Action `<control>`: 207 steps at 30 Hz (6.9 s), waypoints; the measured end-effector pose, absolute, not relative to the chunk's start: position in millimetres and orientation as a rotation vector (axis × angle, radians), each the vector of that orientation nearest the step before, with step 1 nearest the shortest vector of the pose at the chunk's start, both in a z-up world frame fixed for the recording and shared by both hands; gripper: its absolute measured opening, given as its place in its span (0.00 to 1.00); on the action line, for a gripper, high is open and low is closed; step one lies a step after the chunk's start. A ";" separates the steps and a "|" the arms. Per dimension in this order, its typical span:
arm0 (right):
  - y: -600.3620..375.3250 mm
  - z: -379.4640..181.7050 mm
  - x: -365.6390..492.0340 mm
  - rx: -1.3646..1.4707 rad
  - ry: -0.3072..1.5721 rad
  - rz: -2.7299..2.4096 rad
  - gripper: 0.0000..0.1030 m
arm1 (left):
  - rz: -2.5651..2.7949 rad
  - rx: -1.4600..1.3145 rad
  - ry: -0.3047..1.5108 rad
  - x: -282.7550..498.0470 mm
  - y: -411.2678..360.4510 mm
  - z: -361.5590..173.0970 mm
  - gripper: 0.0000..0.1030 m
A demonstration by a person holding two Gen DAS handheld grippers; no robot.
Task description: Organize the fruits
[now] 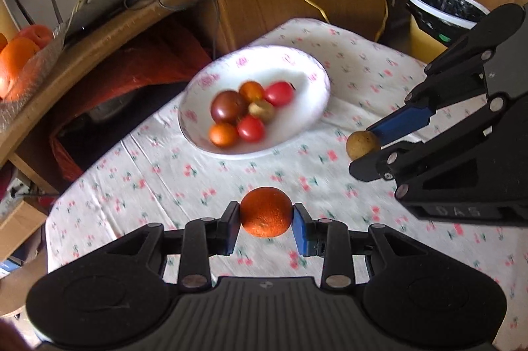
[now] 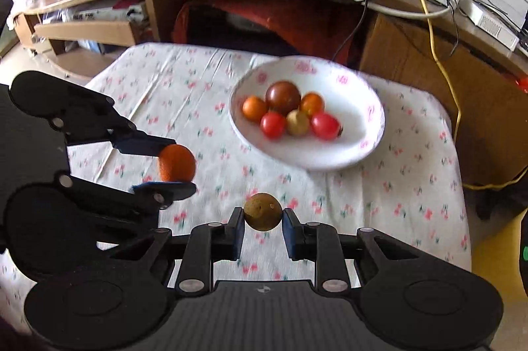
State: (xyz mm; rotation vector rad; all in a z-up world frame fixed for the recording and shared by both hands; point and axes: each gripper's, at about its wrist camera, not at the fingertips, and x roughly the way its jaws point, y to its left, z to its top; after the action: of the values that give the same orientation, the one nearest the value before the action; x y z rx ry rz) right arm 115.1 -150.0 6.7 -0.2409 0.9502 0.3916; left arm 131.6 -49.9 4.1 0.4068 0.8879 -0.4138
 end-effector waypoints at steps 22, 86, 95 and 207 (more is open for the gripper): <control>-153.3 7.7 167.5 -0.184 0.931 0.323 0.19 | -0.398 0.404 0.874 186.6 -53.5 0.5 0.41; -179.9 -23.4 253.9 -0.133 0.882 0.284 0.21 | -0.384 0.308 0.830 275.1 -64.3 -14.5 0.41; -182.7 -27.3 254.6 -0.103 0.878 0.285 0.25 | -0.381 0.307 0.823 282.4 -65.1 -13.9 0.41; -171.3 6.1 93.8 -0.056 0.899 0.206 0.35 | -0.167 0.232 0.761 124.0 -32.3 20.7 0.88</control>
State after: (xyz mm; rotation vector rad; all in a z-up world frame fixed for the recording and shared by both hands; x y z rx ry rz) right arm 93.8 -171.3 6.1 -0.0565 0.8989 0.2058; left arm 124.0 -32.3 20.7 0.2321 0.7610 -0.1670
